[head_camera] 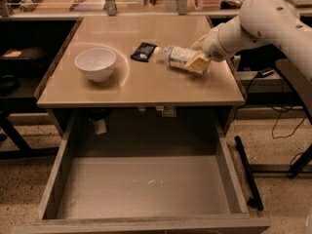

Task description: Pick blue plastic bottle from top drawer and place on counter

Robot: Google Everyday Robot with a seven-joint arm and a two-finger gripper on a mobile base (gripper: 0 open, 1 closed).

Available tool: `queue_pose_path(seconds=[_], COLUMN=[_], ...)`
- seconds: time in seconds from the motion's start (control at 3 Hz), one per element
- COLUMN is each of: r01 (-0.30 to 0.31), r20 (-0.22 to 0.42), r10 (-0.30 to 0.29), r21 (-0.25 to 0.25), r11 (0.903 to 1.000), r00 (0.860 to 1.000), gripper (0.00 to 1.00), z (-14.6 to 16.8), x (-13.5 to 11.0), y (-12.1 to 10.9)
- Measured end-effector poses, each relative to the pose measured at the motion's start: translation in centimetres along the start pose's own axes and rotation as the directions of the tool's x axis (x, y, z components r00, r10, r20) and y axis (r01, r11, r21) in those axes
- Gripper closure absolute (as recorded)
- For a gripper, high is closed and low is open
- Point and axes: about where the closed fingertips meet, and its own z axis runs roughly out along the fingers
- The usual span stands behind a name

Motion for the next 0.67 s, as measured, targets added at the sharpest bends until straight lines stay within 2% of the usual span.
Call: queue_pose_path(seconds=[0.67], r01=[0.000], r20=[0.000], r10=[0.000], r21=[0.000], r11=[1.0000], r00=[1.000], gripper=[0.59], z=[0.00], x=[0.00], y=[0.00])
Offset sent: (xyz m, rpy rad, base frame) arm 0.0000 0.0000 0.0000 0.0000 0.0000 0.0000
